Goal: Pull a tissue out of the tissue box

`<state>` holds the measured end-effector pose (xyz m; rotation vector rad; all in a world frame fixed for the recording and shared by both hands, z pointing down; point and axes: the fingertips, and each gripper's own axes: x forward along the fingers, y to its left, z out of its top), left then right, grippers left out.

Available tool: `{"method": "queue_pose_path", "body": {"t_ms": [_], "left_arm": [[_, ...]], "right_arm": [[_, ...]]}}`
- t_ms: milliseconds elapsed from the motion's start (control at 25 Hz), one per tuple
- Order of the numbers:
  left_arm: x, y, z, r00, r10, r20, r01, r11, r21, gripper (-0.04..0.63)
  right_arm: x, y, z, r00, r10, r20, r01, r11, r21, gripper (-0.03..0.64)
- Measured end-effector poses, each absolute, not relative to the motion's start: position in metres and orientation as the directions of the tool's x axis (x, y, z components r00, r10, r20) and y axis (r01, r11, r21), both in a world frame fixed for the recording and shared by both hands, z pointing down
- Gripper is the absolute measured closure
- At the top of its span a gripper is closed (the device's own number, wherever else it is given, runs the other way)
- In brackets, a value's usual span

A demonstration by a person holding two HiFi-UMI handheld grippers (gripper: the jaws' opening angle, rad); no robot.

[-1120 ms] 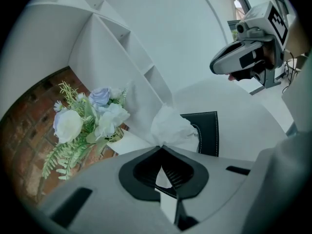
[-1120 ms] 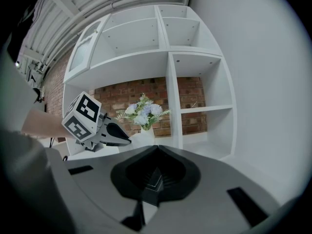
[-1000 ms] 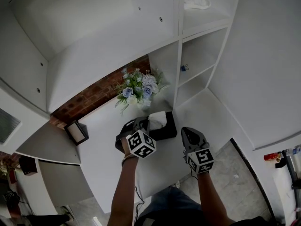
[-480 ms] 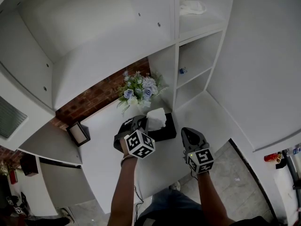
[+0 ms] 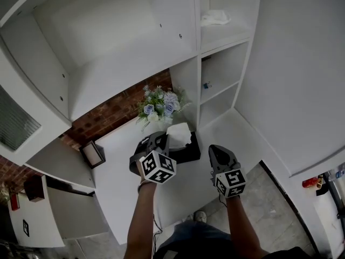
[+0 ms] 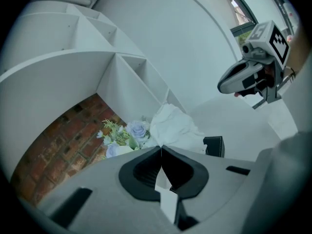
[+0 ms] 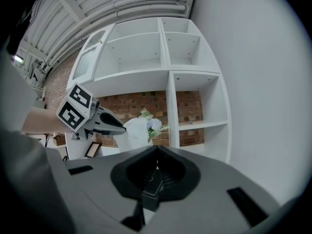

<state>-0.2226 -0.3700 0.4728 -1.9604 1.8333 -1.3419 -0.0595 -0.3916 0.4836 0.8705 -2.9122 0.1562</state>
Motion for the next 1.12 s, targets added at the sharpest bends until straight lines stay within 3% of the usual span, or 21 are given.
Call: {"method": "queue_pose_path", "body": {"t_ms": [640, 1120], "left_arm": [[-0.219, -0.326, 0.383, -0.122, -0.981, 0.148, -0.947, 0.071, -0.312, 0.586], [-0.260, -0.280, 0.386, -0.223, -0.974, 0.048, -0.975, 0.223, -0.018, 0.586]], "right_arm": [[-0.037, -0.402, 0.432, -0.789, -0.614, -0.002, -0.614, 0.788, -0.048, 0.618], [-0.031, -0.399, 0.414, -0.768, -0.637, -0.057, -0.636, 0.770, -0.040, 0.618]]}}
